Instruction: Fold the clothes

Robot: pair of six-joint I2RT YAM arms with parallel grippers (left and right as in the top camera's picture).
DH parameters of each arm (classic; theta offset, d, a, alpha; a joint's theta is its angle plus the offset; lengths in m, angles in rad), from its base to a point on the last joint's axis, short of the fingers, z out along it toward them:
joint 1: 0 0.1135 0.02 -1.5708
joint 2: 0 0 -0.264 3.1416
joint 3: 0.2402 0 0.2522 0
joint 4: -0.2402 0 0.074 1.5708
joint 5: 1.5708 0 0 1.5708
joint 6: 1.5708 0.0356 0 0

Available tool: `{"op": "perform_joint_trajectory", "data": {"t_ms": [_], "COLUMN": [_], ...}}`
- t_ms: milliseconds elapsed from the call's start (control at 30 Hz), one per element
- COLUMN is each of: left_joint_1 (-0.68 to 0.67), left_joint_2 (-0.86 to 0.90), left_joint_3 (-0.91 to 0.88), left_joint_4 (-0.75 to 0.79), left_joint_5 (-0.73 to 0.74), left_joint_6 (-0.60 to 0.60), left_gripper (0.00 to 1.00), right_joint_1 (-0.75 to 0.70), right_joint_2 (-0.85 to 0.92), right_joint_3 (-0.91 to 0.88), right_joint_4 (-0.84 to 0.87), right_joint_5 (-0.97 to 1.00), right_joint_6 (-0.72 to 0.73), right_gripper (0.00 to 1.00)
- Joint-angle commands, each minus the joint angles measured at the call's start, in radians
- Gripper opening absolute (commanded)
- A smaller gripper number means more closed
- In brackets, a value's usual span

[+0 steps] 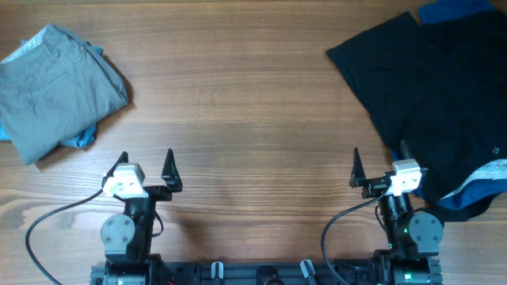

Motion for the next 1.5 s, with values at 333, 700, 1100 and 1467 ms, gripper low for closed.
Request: {"op": "perform_joint_trajectory", "data": {"t_ms": [333, 700, 1100, 1467], "left_joint_1": [0.005, 0.005, 0.005, 0.005], "left_joint_2": [-0.010, -0.010, -0.010, -0.009], "left_joint_3": [-0.006, -0.006, -0.006, -0.006], "left_joint_4": [-0.001, -0.002, -0.001, -0.001], "left_joint_5": [0.002, 0.002, 0.002, 0.002], "left_joint_6": [0.013, 0.013, 0.013, 0.013], "left_gripper": [1.00, 1.00, 1.00, 1.00], "right_joint_1": [-0.004, -0.004, -0.004, -0.004], "right_joint_2": [-0.005, -0.005, -0.005, 0.050], "right_joint_3": [0.000, 0.000, 0.000, 0.000], "right_joint_4": [0.004, 0.004, 0.004, 0.004], "right_joint_5": [-0.020, -0.020, -0.020, -0.020], "right_joint_6": [0.002, 0.002, 0.002, 0.002], "right_gripper": [1.00, 1.00, 1.00, 1.00]}}
